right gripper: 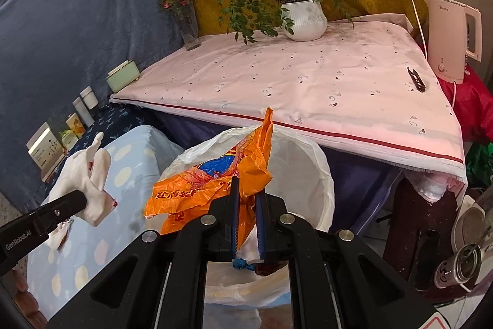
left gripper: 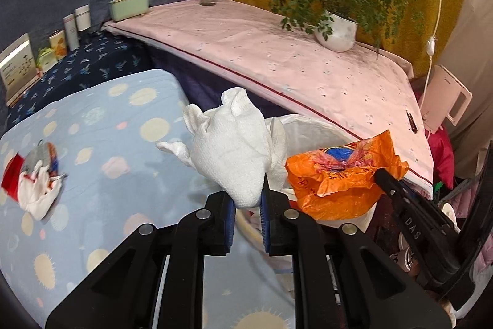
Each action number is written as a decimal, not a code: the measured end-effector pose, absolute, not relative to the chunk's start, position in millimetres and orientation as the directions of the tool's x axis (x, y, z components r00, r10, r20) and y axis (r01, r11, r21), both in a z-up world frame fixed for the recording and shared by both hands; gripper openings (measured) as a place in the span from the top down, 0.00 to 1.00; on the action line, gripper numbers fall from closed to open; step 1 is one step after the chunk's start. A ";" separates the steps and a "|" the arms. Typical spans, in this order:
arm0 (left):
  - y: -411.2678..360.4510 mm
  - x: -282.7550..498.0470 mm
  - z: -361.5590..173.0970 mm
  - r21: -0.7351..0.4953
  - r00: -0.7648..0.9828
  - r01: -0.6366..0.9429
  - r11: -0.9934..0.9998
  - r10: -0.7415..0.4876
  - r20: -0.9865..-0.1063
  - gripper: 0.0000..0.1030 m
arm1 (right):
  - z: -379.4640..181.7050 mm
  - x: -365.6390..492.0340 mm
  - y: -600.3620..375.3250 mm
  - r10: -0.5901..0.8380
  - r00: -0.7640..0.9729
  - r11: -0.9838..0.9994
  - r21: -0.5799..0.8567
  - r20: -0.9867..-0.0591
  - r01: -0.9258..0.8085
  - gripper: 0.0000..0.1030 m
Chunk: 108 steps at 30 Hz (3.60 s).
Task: Collect trash
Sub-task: 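Carry the glove and orange bag over the wastebasket and open both tools, then move both tools back over the remaining items on the table, then grasp the red envelope with the left tool while the right tool grasps the white glove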
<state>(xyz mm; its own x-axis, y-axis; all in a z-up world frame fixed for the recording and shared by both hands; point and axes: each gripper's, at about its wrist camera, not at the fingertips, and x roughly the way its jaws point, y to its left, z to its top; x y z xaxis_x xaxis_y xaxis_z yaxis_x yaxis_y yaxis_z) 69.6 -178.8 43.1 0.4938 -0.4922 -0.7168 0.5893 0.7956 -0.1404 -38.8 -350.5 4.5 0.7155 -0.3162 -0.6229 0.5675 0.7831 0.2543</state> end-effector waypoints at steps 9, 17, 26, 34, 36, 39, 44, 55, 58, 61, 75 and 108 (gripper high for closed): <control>-215.0 70.4 24.1 -0.127 0.473 0.607 0.785 -0.485 -0.736 0.60 | -8.6 -35.2 -364.2 -0.328 0.690 0.775 0.234 -0.645 0.587 0.79; -200.2 76.6 16.1 -0.127 0.488 0.566 0.815 -0.455 -0.745 0.51 | -7.4 -33.4 -359.6 -0.339 0.688 0.771 0.229 -0.641 0.594 0.63; -147.7 79.1 21.6 -0.156 0.524 0.477 0.865 -0.423 -0.740 0.51 | 8.2 -31.8 -323.6 -0.315 0.711 0.812 0.209 -0.629 0.545 0.58; -70.9 75.5 24.1 -0.166 0.570 0.359 0.919 -0.356 -0.741 0.51 | 17.4 -21.9 -264.7 -0.239 0.739 0.867 0.205 -0.629 0.455 0.58; -49.9 73.5 23.9 -0.171 0.579 0.327 0.929 -0.340 -0.742 0.51 | 19.2 -17.4 -245.5 -0.214 0.743 0.883 0.200 -0.634 0.425 0.58; -21.9 71.4 23.8 -0.174 0.594 0.284 0.943 -0.315 -0.740 0.51 | 22.7 -14.2 -218.9 -0.190 0.750 0.903 0.187 -0.634 0.387 0.58; 23.3 67.3 24.1 -0.169 0.616 0.216 0.962 -0.268 -0.741 0.51 | 26.1 -6.2 -177.0 -0.152 0.752 0.929 0.167 -0.641 0.330 0.57; 99.0 62.5 19.4 -0.180 0.634 0.115 0.977 -0.212 -0.744 0.51 | 28.2 12.8 -95.1 -0.092 0.750 0.970 0.111 -0.655 0.216 0.57; 117.4 62.4 17.1 -0.188 0.636 0.086 0.978 -0.199 -0.745 0.51 | 26.8 17.9 -76.5 -0.078 0.747 0.977 0.098 -0.660 0.189 0.57; 134.7 63.1 14.7 -0.196 0.638 0.059 0.979 -0.188 -0.747 0.51 | 25.3 22.8 -60.6 -0.068 0.743 0.982 0.087 -0.666 0.167 0.57; 191.9 70.7 4.6 -0.223 0.641 -0.032 0.974 -0.151 -0.752 0.51 | 22.8 47.3 -3.7 -0.035 0.735 0.995 0.047 -0.677 0.090 0.57; 244.9 139.2 -19.1 -0.187 0.618 -0.114 0.976 -0.077 -0.782 0.36 | -8.3 119.7 36.8 0.025 0.699 0.996 0.080 -0.715 0.045 0.57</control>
